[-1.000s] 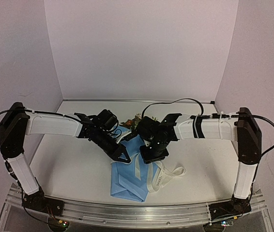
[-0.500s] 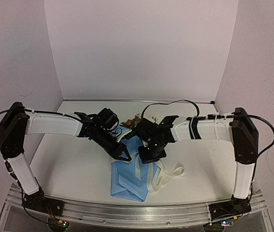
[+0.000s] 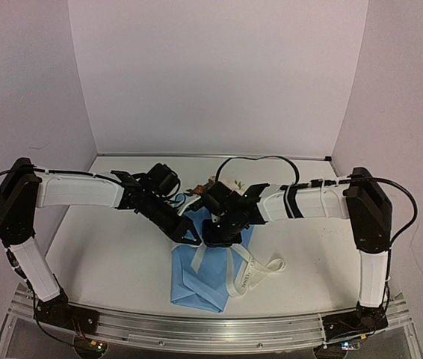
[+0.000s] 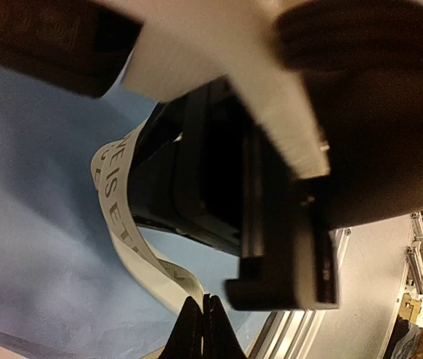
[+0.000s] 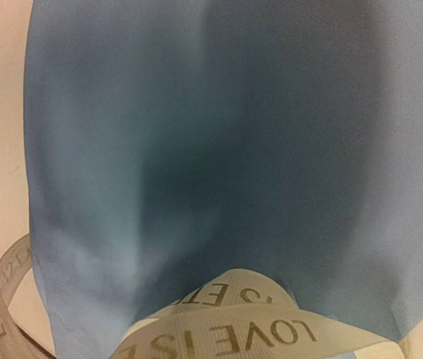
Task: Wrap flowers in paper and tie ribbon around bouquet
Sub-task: Cross the ribbon over the folded bouquet.
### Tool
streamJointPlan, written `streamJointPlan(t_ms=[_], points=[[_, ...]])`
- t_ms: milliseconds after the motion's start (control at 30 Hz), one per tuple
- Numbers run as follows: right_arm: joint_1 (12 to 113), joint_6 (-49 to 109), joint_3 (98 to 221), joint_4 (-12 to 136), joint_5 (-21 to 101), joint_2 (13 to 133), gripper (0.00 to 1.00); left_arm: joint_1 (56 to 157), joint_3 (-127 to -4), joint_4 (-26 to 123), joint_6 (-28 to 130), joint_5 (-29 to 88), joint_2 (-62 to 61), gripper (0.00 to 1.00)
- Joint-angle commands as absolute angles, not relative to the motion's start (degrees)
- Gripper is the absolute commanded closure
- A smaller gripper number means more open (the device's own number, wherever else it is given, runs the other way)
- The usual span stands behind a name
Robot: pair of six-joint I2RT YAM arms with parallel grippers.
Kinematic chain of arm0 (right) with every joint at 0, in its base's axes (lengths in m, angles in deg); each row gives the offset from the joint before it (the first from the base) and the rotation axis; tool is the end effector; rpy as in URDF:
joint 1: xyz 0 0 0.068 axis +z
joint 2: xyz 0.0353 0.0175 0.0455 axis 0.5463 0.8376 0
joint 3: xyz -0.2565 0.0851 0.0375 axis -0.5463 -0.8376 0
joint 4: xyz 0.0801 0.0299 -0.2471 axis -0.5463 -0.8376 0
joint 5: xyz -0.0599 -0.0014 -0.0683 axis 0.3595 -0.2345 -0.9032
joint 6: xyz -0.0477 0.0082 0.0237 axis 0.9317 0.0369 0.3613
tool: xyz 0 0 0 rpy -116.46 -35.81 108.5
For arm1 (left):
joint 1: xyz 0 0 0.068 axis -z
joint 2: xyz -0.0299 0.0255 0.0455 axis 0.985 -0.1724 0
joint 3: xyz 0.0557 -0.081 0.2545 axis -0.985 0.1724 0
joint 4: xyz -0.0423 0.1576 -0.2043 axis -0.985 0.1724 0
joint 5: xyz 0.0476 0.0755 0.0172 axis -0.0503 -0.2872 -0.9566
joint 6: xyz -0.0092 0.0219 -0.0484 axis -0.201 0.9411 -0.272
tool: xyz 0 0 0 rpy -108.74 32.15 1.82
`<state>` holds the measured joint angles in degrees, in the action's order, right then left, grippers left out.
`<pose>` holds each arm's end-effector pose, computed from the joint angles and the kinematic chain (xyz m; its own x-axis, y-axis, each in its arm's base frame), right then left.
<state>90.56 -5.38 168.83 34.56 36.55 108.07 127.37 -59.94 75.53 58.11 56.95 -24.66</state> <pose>0.2310 0.3663 0.1798 -0.9196 -0.1967 -0.3401 -0.3273 0.8625 0.3860 0.2267 -0.2764 0.2063 -0.6330 0.5905 -0.5006 0.7627 0.3651 -0.5338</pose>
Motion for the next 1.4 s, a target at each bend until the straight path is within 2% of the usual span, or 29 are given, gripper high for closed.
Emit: streamJointPlan(t_ms=[0,267,600,767,900,1100,1233,1367], points=[[88.54,-10.30,170.56,40.53,36.95,111.11,0.85,126.35,-61.87,76.51,58.35,57.41,-21.24,1.00],[87.06,-10.98,169.75,44.74,36.56,109.23,0.81,125.83,-61.85,77.31,58.21,58.15,-22.45,1.00],[89.15,-8.71,160.12,46.95,36.87,100.95,0.70,125.86,-62.41,80.70,57.84,60.82,-28.37,0.99],[89.80,-6.54,156.27,47.06,36.30,95.80,0.67,125.86,-63.40,81.98,58.43,61.46,-29.46,0.95],[89.86,-5.61,152.75,46.98,35.72,92.06,0.65,125.86,-64.10,83.35,58.79,60.48,-29.74,0.87],[89.86,-3.02,148.41,45.83,32.93,87.33,0.63,125.94,-63.52,82.78,57.70,58.56,-27.39,0.56],[89.79,0.00,147.78,43.75,30.99,85.42,0.62,126.10,-62.98,82.24,57.51,57.21,-25.19,0.48],[89.79,1.97,147.45,42.08,29.70,84.29,0.60,126.13,-63.22,81.92,57.60,56.16,-22.61,0.44]])
